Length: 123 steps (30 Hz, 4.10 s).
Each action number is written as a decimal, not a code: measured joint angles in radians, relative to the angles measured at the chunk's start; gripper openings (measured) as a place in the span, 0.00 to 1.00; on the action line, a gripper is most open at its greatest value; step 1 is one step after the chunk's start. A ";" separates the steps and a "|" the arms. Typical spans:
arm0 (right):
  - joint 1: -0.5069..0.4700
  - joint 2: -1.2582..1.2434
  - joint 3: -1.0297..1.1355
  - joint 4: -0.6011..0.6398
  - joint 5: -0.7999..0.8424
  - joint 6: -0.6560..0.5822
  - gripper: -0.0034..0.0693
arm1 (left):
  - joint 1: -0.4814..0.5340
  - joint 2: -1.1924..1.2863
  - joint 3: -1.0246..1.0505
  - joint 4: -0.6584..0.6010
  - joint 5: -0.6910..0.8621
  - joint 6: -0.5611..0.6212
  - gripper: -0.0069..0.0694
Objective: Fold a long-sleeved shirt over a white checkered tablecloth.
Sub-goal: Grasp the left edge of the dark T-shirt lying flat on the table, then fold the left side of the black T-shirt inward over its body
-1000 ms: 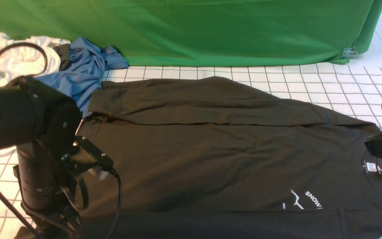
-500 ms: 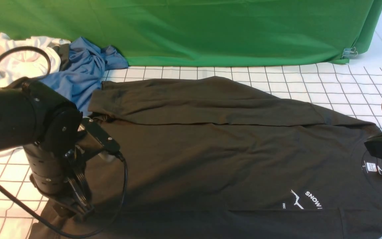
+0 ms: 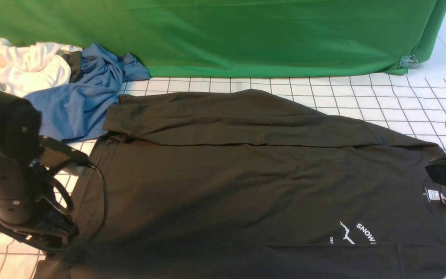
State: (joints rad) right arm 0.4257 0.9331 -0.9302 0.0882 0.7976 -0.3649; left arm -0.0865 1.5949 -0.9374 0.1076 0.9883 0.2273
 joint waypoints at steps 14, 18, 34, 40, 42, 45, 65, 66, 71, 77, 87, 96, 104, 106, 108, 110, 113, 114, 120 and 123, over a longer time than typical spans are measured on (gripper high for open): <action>0.000 0.000 0.000 0.000 0.000 0.000 0.14 | 0.018 -0.002 0.151 -0.024 -0.159 0.032 0.47; 0.000 0.000 0.000 0.000 0.000 0.000 0.14 | 0.018 -0.003 0.153 -0.028 -0.161 0.022 0.40; 0.000 0.000 0.000 0.000 0.000 0.000 0.15 | 0.018 -0.018 0.130 -0.031 -0.135 0.016 0.06; 0.000 0.000 0.000 0.000 -0.001 0.000 0.15 | 0.018 -0.096 0.039 -0.043 -0.028 0.016 0.06; 0.000 0.000 0.000 0.000 -0.001 0.000 0.15 | 0.017 -0.112 0.013 -0.051 0.002 0.016 0.06; 0.000 0.000 0.000 0.000 -0.001 0.000 0.15 | -0.008 -0.134 -0.044 -0.053 0.068 0.016 0.06; 0.000 0.000 0.000 -0.001 -0.002 0.002 0.15 | -0.165 -0.130 -0.405 0.003 0.165 0.016 0.06; 0.000 0.000 0.000 -0.001 -0.002 0.002 0.15 | -0.165 -0.124 -0.424 0.004 0.167 0.016 0.06; 0.000 0.000 0.000 -0.001 -0.002 0.002 0.15 | -0.165 -0.057 -0.519 0.005 0.178 0.018 0.06; 0.000 0.000 0.000 -0.003 -0.002 0.002 0.15 | -0.165 0.043 -0.646 0.005 0.202 0.040 0.06; 0.000 0.000 0.000 -0.014 -0.002 0.002 0.15 | -0.165 0.141 -0.869 0.004 0.229 0.065 0.06; 0.000 0.003 0.000 -0.030 -0.004 0.002 0.15 | -0.165 0.148 -1.013 -0.004 0.229 0.066 0.06; 0.000 0.021 0.006 -0.032 -0.004 0.007 0.15 | -0.165 0.284 -1.013 0.009 0.227 0.066 0.06; 0.000 0.021 0.006 -0.033 -0.004 0.008 0.15 | -0.165 0.316 -1.013 0.020 0.225 0.066 0.06; 0.000 0.021 0.007 -0.037 -0.004 0.008 0.15 | -0.165 0.369 -1.013 0.054 0.218 0.055 0.06; 0.000 0.021 0.007 -0.045 -0.004 0.008 0.15 | -0.164 0.401 -1.013 0.075 0.209 0.037 0.06; 0.000 0.021 0.009 -0.064 -0.004 0.011 0.15 | -0.163 0.442 -1.013 0.094 0.194 0.022 0.06; 0.000 0.021 0.009 -0.066 -0.004 0.011 0.15 | -0.163 0.454 -1.013 0.097 0.188 0.017 0.07; 0.000 0.021 0.009 -0.074 -0.007 0.012 0.15 | -0.163 0.473 -1.013 0.163 0.170 -0.021 0.23; 0.000 0.021 0.009 -0.080 -0.010 0.016 0.15 | -0.163 0.473 -1.013 0.218 0.176 -0.061 0.41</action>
State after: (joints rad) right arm 0.4257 0.9543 -0.9217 0.0084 0.7880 -0.3486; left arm -0.2493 2.0683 -1.9506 0.3260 1.1640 0.1665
